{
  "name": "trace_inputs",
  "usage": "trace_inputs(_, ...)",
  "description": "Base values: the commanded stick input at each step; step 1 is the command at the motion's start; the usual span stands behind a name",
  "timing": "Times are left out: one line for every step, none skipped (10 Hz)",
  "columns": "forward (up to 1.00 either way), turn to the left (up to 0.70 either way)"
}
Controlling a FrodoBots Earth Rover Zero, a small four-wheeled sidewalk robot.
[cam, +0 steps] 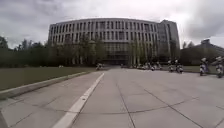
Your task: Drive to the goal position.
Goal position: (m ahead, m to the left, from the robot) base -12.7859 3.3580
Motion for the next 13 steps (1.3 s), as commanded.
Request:
trace_inputs(0.06,0.0)
trace_inputs(0.06,0.0)
trace_inputs(0.07,0.0)
trace_inputs(0.06,0.0)
trace_inputs(0.06,0.0)
trace_inputs(0.07,0.0)
trace_inputs(0.09,0.0)
trace_inputs(0.21,0.0)
trace_inputs(0.57,0.0)
trace_inputs(0.69,0.0)
trace_inputs(0.7,0.0)
trace_inputs(0.7,0.0)
trace_inputs(0.7,0.0)
